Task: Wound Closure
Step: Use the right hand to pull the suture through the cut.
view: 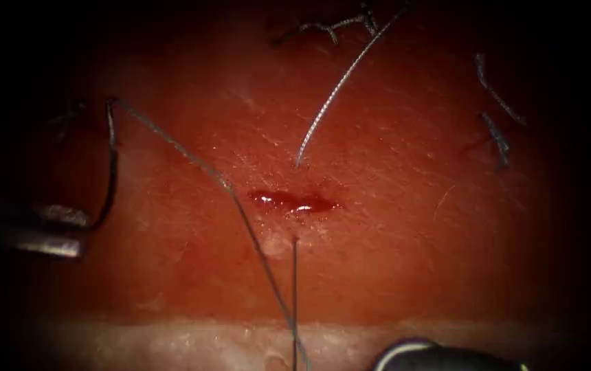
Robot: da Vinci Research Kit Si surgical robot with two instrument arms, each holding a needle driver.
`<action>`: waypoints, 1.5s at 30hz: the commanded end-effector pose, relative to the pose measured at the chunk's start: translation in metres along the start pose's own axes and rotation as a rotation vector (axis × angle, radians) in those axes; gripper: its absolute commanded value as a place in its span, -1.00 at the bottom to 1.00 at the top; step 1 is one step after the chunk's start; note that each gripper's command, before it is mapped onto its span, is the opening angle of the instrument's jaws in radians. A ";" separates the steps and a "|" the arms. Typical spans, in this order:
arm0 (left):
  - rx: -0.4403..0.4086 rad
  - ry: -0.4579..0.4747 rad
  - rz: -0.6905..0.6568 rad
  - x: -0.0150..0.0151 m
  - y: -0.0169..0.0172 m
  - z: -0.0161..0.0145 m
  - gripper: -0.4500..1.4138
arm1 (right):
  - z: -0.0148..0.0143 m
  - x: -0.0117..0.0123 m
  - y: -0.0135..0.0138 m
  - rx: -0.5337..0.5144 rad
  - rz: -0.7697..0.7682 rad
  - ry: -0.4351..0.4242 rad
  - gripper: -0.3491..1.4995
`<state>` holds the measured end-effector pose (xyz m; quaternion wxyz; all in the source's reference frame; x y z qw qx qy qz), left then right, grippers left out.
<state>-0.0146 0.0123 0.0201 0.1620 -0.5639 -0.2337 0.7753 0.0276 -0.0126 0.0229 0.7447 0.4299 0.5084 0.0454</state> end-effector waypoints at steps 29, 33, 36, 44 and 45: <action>0.040 0.011 -0.006 -0.0004 -0.0015 -0.0024 -1.00 | -0.0043 -0.0046 0.0138 -0.590 -0.203 0.024 0.94; 0.039 0.011 -0.007 -0.0004 -0.0015 -0.0024 -1.00 | -0.0018 -0.0051 0.0149 -0.586 -0.217 0.016 0.94; 0.040 0.011 -0.007 -0.0004 -0.0015 -0.0024 -1.00 | -0.0006 -0.0054 0.0154 -0.585 -0.223 0.013 0.94; 0.041 0.011 -0.008 -0.0004 -0.0014 -0.0024 -1.00 | -0.0010 -0.0067 0.0150 -0.440 -0.236 -0.011 -1.00; 0.038 0.011 -0.008 -0.0004 -0.0013 -0.0024 -1.00 | -0.0010 -0.0068 0.0150 -0.439 -0.238 -0.017 -1.00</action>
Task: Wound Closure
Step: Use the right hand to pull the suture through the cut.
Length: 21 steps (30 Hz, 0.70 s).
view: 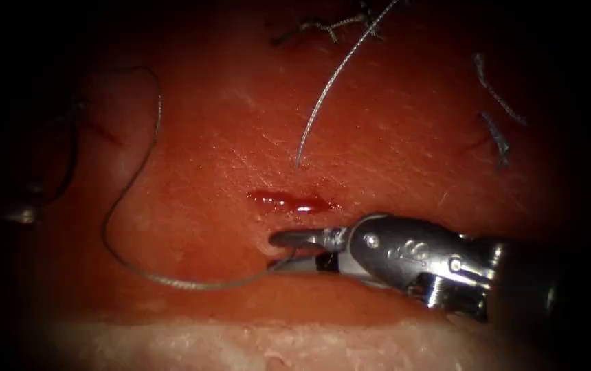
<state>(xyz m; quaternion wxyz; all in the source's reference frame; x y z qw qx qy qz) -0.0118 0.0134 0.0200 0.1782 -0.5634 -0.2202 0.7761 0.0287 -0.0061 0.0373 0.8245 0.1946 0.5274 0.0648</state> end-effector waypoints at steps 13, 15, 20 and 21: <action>-0.003 0.001 0.002 -0.0002 -0.0003 0.0006 -1.00 | 0.0001 0.0000 0.0002 0.004 -0.013 -0.018 -1.00; -0.004 0.001 0.002 -0.0002 -0.0003 0.0006 -1.00 | 0.0000 0.0002 0.0003 0.004 -0.011 -0.017 -1.00; -0.007 0.001 0.003 -0.0003 -0.0002 0.0009 -1.00 | 0.0002 0.0003 0.0005 0.003 -0.009 -0.020 -1.00; -0.007 0.001 0.009 -0.0003 -0.0002 0.0009 -1.00 | 0.0002 0.0003 0.0006 0.002 -0.051 -0.022 -1.00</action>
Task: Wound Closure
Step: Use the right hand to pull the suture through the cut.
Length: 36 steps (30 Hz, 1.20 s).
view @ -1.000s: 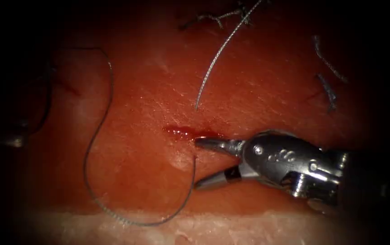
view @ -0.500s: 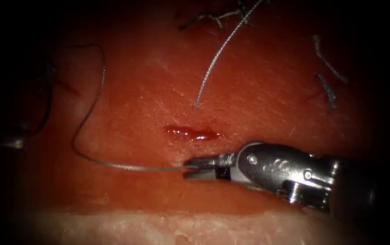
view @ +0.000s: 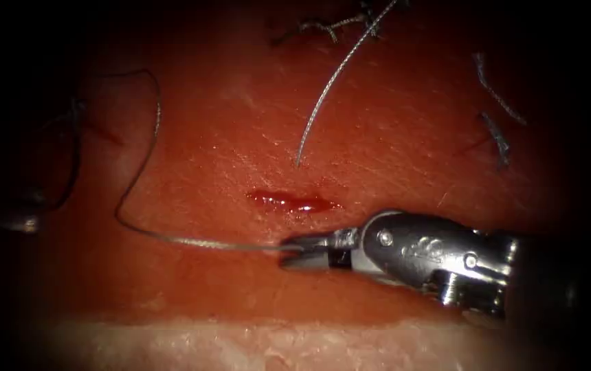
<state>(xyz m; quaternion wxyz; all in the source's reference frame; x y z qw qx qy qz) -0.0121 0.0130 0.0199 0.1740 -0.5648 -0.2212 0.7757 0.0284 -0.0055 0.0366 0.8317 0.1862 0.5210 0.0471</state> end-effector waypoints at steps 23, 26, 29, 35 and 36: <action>-0.003 0.000 0.004 -0.0004 -0.0004 0.0005 -1.00 | -0.0007 0.0014 -0.0001 -0.022 -0.209 0.076 -1.00; -0.003 0.000 0.004 -0.0004 -0.0004 0.0005 -1.00 | -0.0009 0.0014 -0.0003 -0.017 -0.211 0.068 -1.00; -0.002 0.000 0.005 -0.0004 -0.0004 0.0006 -1.00 | -0.0010 0.0014 -0.0009 -0.008 -0.203 0.051 -1.00; -0.002 0.000 0.006 -0.0005 -0.0004 0.0006 -1.00 | -0.0018 0.0026 -0.0039 0.081 -0.141 0.023 -1.00; -0.002 0.000 0.006 -0.0005 -0.0004 0.0007 -1.00 | -0.0019 0.0029 -0.0045 0.115 -0.133 0.017 -1.00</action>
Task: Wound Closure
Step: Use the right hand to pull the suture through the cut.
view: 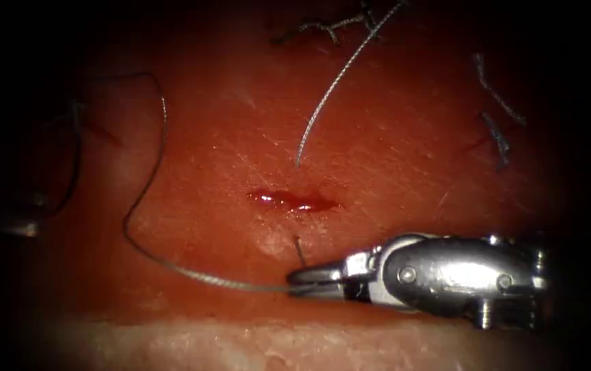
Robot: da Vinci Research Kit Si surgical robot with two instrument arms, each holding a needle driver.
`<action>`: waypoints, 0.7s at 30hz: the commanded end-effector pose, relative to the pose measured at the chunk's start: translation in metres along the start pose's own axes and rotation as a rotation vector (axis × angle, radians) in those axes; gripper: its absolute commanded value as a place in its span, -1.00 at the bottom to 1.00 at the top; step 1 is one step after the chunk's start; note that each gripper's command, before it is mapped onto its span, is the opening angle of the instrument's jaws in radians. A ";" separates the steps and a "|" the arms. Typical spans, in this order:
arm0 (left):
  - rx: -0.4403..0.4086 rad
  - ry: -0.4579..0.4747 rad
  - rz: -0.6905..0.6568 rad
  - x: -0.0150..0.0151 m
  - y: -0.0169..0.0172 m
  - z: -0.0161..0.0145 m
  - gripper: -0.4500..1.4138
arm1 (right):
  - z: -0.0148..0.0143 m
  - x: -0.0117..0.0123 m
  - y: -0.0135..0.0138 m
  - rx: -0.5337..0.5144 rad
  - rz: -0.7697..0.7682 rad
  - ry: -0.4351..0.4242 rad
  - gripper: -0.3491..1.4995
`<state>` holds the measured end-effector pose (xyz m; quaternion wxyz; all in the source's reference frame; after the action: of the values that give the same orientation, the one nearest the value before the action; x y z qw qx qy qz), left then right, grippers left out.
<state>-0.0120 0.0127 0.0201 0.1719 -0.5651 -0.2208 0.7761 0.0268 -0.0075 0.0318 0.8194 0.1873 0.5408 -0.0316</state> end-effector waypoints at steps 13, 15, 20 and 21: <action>-0.008 0.001 0.005 -0.0006 -0.0005 0.0011 -1.00 | 0.0009 0.0063 -0.0080 0.303 0.070 0.004 -1.00; -0.008 0.001 0.005 -0.0006 -0.0005 0.0011 -1.00 | 0.0011 0.0071 -0.0086 0.333 0.099 0.047 -1.00; -0.008 0.001 0.005 -0.0006 -0.0005 0.0011 -1.00 | 0.0014 0.0075 -0.0086 0.349 0.169 0.067 -1.00; -0.008 0.001 0.005 -0.0006 -0.0005 0.0011 -1.00 | 0.0014 0.0074 -0.0084 0.343 0.178 0.065 -1.00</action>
<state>-0.0124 0.0125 0.0205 0.1686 -0.5662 -0.2227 0.7755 0.0282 -0.0144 0.0227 0.7573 0.3738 0.5340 -0.0417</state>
